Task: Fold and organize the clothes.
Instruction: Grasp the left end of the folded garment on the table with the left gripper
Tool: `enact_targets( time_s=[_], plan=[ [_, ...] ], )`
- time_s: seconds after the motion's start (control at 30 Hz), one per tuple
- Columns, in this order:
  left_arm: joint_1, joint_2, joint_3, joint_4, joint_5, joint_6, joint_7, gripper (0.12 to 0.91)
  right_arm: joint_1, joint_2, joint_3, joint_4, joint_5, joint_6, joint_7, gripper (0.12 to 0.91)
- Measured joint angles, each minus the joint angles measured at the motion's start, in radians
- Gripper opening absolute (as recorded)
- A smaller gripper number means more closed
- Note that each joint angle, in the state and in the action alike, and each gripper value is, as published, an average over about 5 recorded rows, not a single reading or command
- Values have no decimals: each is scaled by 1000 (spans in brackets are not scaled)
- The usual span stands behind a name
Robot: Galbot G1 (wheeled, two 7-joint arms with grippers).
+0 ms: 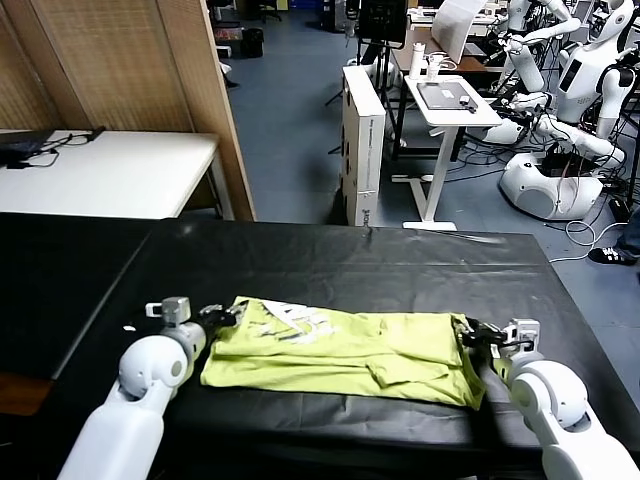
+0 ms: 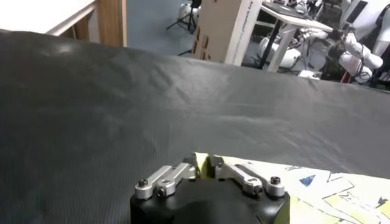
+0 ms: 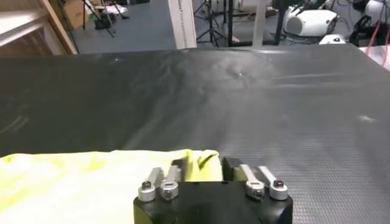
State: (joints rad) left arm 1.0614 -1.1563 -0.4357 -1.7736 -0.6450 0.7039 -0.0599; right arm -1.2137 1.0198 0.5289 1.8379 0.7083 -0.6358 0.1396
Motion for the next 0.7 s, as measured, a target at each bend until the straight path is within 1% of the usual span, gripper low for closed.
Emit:
enact_targets(
  time_s=[0.1,0.2,0.37,0.5,0.53,0.6,0.7],
  plan=[
    [1,2,-2,-1,3,-7,0,206,-1,4,1,0,0,14,5,154],
    [5,4,-7,-4,5,-13,1,165,-2,11,1,-3,0,39,20,154],
    [16,6,-27,-7,12,-22,1,147,-6,22,1,-10,1,60,27,154],
    [28,15,-42,-11,11,-28,2,147,-8,25,0,-8,10,66,14,154],
    [31,17,-45,-13,10,-29,5,147,-10,24,1,-5,13,72,8,166],
    [36,19,-50,-16,8,-29,13,147,-15,21,3,2,17,89,-7,229],
    [42,19,-53,-25,7,-28,27,147,-25,10,11,18,26,126,-28,385]
  ],
)
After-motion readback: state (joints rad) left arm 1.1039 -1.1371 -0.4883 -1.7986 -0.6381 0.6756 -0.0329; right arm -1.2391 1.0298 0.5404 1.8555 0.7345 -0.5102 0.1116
